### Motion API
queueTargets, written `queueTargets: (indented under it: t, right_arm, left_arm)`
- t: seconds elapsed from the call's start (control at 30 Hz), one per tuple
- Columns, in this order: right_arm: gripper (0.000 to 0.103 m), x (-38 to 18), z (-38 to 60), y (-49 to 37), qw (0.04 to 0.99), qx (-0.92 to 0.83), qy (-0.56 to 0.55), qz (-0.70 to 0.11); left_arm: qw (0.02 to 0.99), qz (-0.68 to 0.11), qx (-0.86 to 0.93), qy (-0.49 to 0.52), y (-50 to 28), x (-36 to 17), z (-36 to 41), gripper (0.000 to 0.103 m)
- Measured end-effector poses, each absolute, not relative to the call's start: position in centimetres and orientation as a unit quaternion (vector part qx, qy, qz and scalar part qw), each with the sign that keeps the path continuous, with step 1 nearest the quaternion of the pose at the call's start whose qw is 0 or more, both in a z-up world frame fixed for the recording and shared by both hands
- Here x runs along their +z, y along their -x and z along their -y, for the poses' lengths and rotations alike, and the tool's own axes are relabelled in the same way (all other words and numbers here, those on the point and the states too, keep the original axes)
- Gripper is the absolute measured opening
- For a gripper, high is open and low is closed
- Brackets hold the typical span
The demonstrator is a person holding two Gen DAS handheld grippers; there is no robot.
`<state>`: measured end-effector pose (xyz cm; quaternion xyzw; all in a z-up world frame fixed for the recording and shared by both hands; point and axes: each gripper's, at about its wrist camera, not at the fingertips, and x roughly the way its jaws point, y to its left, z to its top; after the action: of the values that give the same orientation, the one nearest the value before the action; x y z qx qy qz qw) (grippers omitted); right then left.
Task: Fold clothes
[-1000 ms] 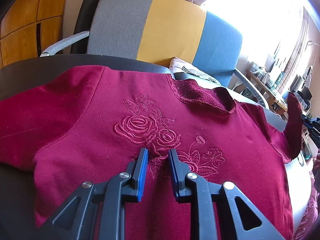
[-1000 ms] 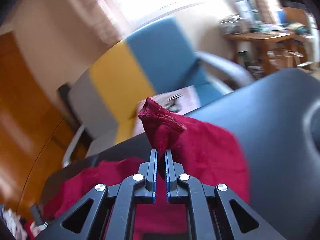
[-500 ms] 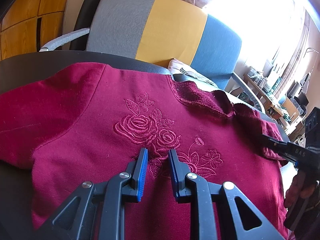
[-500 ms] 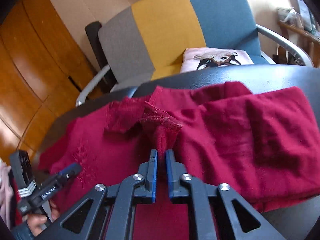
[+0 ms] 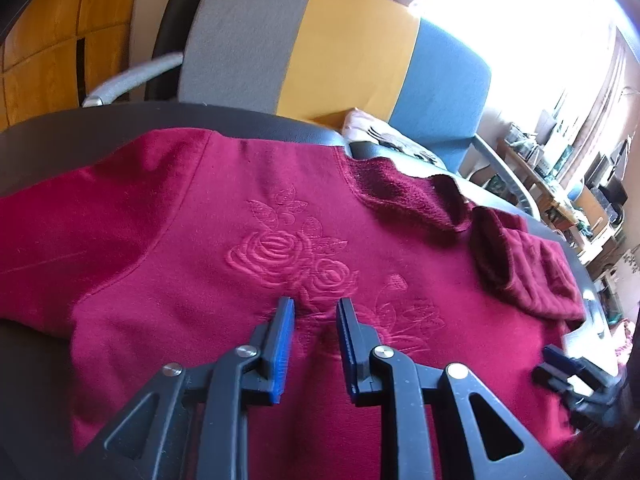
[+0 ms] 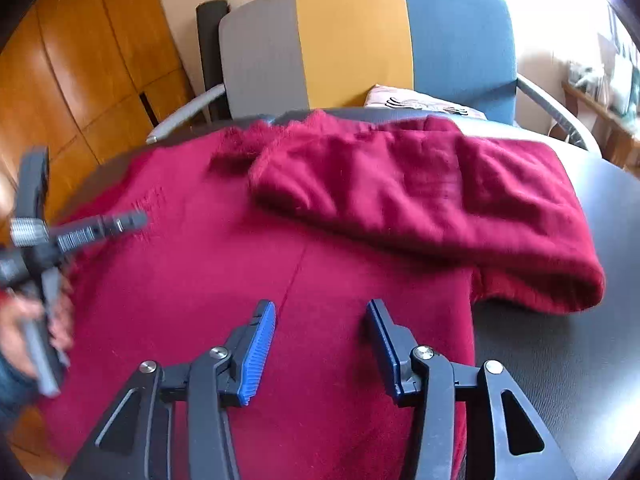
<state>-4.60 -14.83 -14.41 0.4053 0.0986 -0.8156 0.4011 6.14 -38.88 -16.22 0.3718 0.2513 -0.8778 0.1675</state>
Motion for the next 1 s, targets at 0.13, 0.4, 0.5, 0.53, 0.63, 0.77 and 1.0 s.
queueTargets:
  t: [0.13,0.4,0.5,0.53,0.63,0.77,1.0]
  right_arm:
    - [0.075,-14.6,15.3,4.2,0.408,-0.812,-0.402,-0.111]
    - [0.079,-14.9,13.8,4.7,0.435,-0.802,-0.403,-0.066]
    - [0.08,-15.0,13.3,5.0,0.445,-0.797,-0.406,-0.045]
    - [0.081,-15.1,13.1,5.0,0.448,-0.795,-0.406,-0.04]
    - [0.083,-15.2,12.9,5.1,0.455,-0.791,-0.407,-0.028]
    - [0.083,-15.3,13.0,5.0,0.458,-0.79,-0.407,-0.021]
    - [0.083,-15.5,13.7,5.0,0.457,-0.791,-0.407,-0.022]
  left_arm:
    - [0.065,-0.297,-0.879,-0.368,-3.6,-14.5,36.2,0.025]
    - [0.01,-0.32,-0.842,-0.433,4.6,-15.1,32.6,0.04]
    - [0.017,-0.314,-0.837,-0.447,5.8,-15.9,32.2,0.04]
    - [0.02,-0.31,-0.837,-0.449,6.1,-16.1,32.0,0.04]
    - [0.031,-0.296,-0.841,-0.452,6.8,-16.2,31.4,0.04]
    - [0.058,-0.249,-0.85,-0.461,7.4,-15.8,30.4,0.006]
    - [0.03,-0.254,-0.882,-0.397,6.6,-9.2,30.4,0.005]
